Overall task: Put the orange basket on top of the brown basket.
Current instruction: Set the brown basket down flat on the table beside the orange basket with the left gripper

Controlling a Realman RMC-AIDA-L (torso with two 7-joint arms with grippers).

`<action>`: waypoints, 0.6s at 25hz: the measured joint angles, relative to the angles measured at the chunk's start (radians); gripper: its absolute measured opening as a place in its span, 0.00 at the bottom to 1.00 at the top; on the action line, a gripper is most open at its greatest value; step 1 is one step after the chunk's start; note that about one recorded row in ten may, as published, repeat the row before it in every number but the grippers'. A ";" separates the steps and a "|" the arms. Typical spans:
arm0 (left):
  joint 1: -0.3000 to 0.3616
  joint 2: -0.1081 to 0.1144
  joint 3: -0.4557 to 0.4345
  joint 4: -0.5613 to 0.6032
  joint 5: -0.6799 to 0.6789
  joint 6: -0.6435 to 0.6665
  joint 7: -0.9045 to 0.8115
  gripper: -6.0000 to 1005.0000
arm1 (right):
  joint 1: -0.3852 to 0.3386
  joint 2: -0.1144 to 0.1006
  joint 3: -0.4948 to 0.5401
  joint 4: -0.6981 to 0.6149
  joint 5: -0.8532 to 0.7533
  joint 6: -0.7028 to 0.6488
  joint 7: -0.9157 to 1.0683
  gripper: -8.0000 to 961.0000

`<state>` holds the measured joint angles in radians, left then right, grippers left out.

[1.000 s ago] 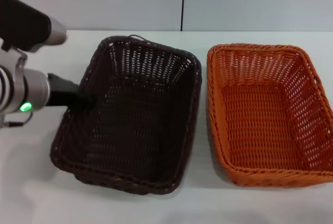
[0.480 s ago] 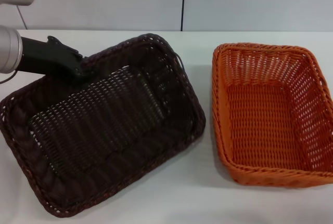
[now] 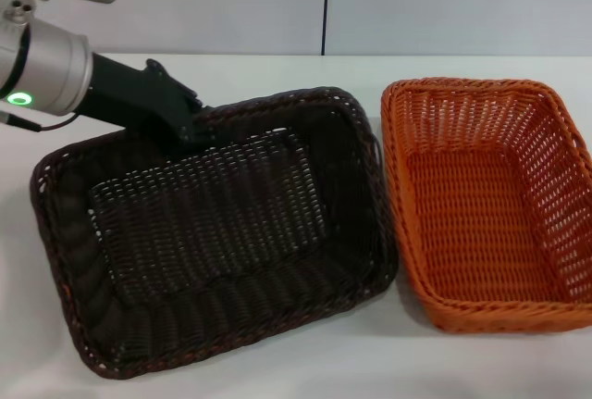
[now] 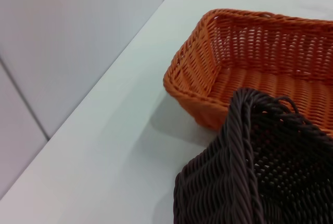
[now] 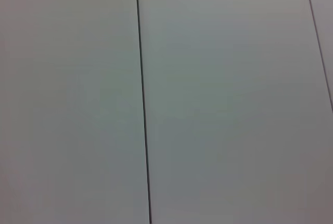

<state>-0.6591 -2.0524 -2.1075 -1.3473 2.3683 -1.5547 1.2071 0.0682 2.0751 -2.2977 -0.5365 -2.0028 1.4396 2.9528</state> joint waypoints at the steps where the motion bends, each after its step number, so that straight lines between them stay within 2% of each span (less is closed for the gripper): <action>1: -0.010 0.001 -0.001 0.013 0.000 0.003 0.006 0.20 | 0.000 0.000 0.000 0.000 0.000 0.000 0.000 0.74; 6: -0.041 -0.001 0.000 0.082 0.014 0.065 0.047 0.21 | -0.001 0.000 -0.002 -0.002 -0.005 0.010 0.000 0.74; 15: -0.035 -0.005 0.105 0.089 0.048 0.168 0.041 0.23 | 0.001 -0.001 -0.001 0.004 -0.008 0.015 -0.003 0.74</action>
<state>-0.6938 -2.0574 -2.0029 -1.2579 2.4164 -1.3866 1.2482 0.0688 2.0742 -2.2984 -0.5328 -2.0105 1.4543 2.9501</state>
